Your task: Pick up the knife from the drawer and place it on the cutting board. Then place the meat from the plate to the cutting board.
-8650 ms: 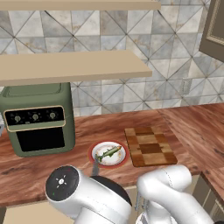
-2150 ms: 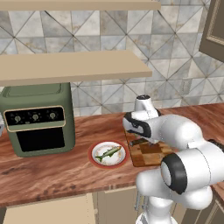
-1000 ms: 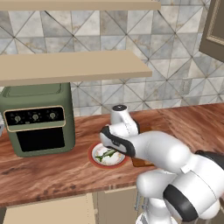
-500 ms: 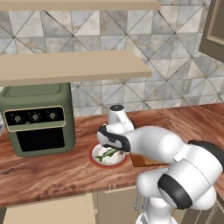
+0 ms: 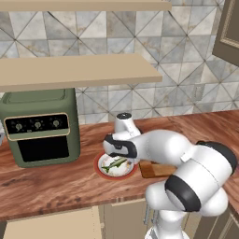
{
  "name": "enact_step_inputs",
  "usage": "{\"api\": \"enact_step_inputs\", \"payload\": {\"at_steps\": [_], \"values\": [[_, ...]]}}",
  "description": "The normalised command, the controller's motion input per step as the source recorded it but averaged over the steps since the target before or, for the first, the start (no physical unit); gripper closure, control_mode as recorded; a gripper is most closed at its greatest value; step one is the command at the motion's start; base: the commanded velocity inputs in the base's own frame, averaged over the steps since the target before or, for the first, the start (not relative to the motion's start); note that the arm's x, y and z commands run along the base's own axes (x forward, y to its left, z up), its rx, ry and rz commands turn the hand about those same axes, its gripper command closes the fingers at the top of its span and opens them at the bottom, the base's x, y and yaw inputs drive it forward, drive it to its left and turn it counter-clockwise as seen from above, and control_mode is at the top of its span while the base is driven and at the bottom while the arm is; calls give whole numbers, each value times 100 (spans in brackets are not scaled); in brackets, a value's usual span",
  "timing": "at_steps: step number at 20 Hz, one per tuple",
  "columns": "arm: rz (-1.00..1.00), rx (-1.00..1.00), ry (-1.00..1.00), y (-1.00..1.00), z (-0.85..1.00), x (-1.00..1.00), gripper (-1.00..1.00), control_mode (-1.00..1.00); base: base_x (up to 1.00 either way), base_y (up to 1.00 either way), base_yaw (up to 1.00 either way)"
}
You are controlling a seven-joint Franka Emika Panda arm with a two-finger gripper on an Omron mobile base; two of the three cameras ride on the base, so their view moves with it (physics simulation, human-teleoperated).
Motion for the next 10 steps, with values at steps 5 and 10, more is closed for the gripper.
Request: {"api": "enact_step_inputs", "payload": {"at_steps": [5,10], "values": [[2,0,0,1,-9,3,-100,-100,0,0,0],[1,0,0,2,-12,1,-100,-100,0,0,0]]}}
